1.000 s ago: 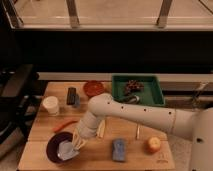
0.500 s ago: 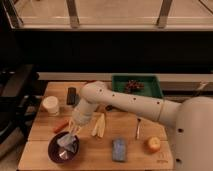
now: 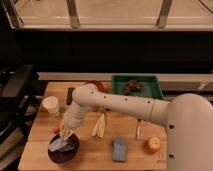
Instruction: Wipe purple bowl with towel
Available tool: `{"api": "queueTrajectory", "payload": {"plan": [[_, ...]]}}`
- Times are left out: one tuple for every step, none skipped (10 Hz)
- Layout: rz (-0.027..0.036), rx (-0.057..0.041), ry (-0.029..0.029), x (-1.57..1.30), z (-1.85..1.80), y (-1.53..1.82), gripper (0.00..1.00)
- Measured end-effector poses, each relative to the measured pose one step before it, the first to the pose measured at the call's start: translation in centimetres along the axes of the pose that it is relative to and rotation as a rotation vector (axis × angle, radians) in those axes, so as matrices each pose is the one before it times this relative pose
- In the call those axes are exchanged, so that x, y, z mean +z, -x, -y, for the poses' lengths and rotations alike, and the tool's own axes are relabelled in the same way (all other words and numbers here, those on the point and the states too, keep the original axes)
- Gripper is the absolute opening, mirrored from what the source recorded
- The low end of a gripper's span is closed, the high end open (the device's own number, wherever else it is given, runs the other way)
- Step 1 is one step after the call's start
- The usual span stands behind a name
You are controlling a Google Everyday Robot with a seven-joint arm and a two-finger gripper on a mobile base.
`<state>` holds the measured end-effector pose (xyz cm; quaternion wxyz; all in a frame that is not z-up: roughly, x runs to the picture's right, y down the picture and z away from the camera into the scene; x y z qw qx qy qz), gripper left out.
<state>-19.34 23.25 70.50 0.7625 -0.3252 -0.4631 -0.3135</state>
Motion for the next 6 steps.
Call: {"api": "queueTrajectory", "payload": {"plan": [[0.00839,0.02321,-0.00396,0.375,-1.687,0.943,0.00],[-0.00061,0.03086,-0.00475,0.002,-2.469,0.672,0.00],[-0.00504,0.01373,-0.00787,-0.303,-1.297,0.038,0.00],[-0.00724,0.01025,-0.01545,-0.560,-1.169,-0.111,0.00],[-0.00277,-0.01255,-0.02183,-0.604,-0.264,-0.057,0.00],[0.00467,-0.01286,-0.01659,-0.371,0.217,-0.154,0.00]]}}
